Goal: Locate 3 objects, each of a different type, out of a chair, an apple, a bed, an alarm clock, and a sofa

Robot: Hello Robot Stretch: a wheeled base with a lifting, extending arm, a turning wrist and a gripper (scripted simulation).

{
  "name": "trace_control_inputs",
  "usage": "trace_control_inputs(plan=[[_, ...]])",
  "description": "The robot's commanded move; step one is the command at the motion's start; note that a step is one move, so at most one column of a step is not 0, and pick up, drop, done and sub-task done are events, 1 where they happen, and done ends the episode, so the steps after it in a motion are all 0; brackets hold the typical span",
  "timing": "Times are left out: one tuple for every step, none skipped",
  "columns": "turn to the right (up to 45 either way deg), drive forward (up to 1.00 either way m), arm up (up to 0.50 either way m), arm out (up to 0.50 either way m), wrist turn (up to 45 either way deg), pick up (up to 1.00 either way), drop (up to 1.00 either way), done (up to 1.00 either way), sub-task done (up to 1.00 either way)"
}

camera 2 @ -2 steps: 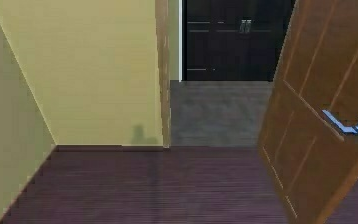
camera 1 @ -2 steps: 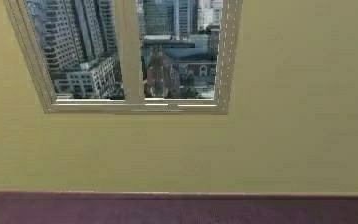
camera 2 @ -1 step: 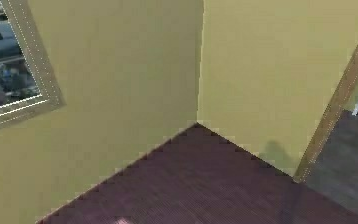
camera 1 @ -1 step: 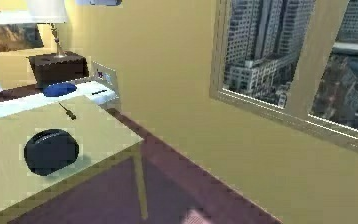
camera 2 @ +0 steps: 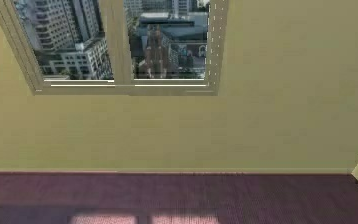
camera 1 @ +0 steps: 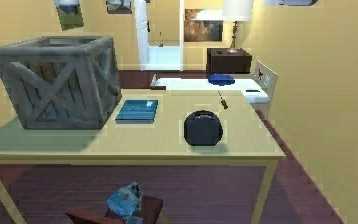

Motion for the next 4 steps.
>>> trace_control_inputs(plan=[[-18.0,0.00,0.00,0.00,0.0,0.00,0.00,0.00,0.00],[0.0,0.00,0.00,0.00,0.0,0.00,0.00,0.00,1.00],[33.0,0.00,0.00,0.00,0.0,0.00,0.00,0.00,0.00],[0.0,0.25,0.00,0.00,0.0,0.00,0.00,0.00,0.00]])
